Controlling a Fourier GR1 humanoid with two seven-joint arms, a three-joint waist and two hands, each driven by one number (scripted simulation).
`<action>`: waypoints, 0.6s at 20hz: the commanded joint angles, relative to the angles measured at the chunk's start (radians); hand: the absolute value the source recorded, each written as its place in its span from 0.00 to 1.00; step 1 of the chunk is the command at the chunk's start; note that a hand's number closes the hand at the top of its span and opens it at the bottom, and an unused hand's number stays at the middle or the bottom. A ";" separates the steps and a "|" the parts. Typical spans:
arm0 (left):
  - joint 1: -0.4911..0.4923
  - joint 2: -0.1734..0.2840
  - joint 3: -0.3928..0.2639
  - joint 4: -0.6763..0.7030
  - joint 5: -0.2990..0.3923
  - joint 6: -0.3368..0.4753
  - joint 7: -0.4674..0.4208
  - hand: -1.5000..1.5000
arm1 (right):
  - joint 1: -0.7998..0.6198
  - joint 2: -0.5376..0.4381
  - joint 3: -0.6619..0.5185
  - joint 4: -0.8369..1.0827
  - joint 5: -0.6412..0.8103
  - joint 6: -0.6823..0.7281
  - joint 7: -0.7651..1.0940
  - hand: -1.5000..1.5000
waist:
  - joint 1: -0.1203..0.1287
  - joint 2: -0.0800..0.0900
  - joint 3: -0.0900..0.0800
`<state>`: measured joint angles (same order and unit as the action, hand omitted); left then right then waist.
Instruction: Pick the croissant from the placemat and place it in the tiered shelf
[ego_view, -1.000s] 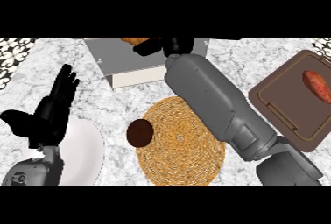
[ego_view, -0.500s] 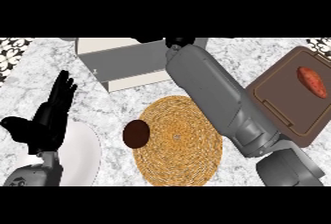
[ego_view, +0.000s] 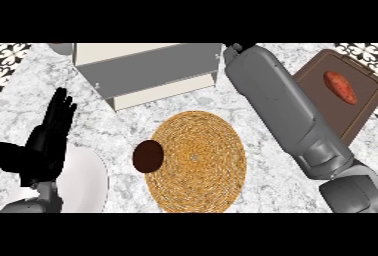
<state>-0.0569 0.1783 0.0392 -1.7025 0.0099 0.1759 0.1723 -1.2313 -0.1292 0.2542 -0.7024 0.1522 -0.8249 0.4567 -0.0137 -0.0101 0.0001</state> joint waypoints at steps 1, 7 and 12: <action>0.013 -0.012 0.006 0.045 -0.026 0.017 -0.045 0.50 | 0.121 -0.100 0.009 -0.191 0.000 0.058 0.082 0.00 | -0.026 -0.004 0.000; 0.065 -0.005 0.015 -0.025 0.009 -0.019 -0.035 0.50 | 0.338 -0.258 0.000 -0.542 -0.023 0.171 0.163 0.00 | -0.011 0.000 0.000; -0.045 0.025 0.057 0.015 0.026 -0.021 0.030 0.50 | 0.503 -0.390 -0.060 -0.788 -0.084 0.291 0.197 0.00 | -0.008 0.004 0.000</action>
<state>-0.0526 0.1836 0.0732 -1.6844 0.0234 0.1606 0.1595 -0.8335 -0.4302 0.2318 -1.3222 0.0975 -0.6090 0.6189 -0.0301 -0.0099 0.0001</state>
